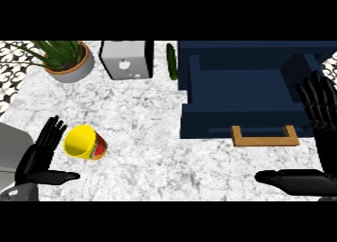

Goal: Pick up the cup, place it into the drawer and close the drawer

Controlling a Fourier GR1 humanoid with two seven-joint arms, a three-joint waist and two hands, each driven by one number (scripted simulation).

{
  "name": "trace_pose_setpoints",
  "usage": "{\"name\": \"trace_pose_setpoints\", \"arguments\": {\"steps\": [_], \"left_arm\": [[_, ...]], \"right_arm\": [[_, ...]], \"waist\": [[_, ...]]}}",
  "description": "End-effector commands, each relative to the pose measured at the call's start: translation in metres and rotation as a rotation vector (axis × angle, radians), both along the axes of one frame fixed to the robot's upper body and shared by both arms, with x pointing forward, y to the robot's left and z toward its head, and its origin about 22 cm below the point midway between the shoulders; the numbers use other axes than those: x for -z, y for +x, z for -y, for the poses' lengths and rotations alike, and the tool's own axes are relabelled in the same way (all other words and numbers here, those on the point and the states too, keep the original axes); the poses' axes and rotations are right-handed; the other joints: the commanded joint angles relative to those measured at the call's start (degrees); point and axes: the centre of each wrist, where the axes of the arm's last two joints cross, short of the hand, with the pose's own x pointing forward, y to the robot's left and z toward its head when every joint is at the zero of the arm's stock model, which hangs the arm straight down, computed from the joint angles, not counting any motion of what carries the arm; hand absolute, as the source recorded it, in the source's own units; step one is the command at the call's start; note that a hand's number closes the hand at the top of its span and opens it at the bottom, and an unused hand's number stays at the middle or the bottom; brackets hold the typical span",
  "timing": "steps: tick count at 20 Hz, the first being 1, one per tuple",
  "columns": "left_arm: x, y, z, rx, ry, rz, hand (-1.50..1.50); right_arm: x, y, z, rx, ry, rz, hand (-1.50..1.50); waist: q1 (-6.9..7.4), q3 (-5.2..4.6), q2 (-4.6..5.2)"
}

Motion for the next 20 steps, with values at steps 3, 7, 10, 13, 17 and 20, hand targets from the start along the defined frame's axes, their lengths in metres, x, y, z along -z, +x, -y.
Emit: {"name": "trace_pose_setpoints", "arguments": {"steps": [3, 7, 10, 13, 17, 20], "left_arm": [[0.009, 0.013, 0.002, 0.009, -0.046, 0.061, -1.5], [0.03, -0.005, 0.012, -0.001, -0.01, 0.061, -1.5], [0.026, 0.012, 0.025, 0.019, -0.036, 0.076, -1.5], [0.035, -0.018, 0.005, 0.025, -0.052, 0.069, -1.5], [0.032, 0.008, 0.03, 0.039, -0.045, 0.067, -1.5], [0.031, 0.005, 0.023, 0.026, -0.045, 0.085, -1.5]], "right_arm": [[0.001, 0.007, 0.006, -0.009, 0.002, 0.002, -1.5], [0.001, 0.006, 0.003, -0.005, 0.008, 0.014, -1.5], [-0.01, 0.01, -0.001, -0.01, -0.009, -0.007, -1.5], [-0.016, 0.002, 0.013, -0.015, 0.002, -0.009, -1.5], [-0.01, 0.005, 0.005, -0.019, -0.002, -0.003, -1.5], [0.0, 0.008, 0.006, -0.037, -0.001, 0.003, -1.5]], "waist": [[-0.17, -0.03, 0.11], [-0.65, -0.11, 0.27], [-0.69, -0.15, 0.33], [-0.71, -0.16, 0.3], [-0.8, -0.14, 0.33], [-1.01, -0.19, 0.55]]}}
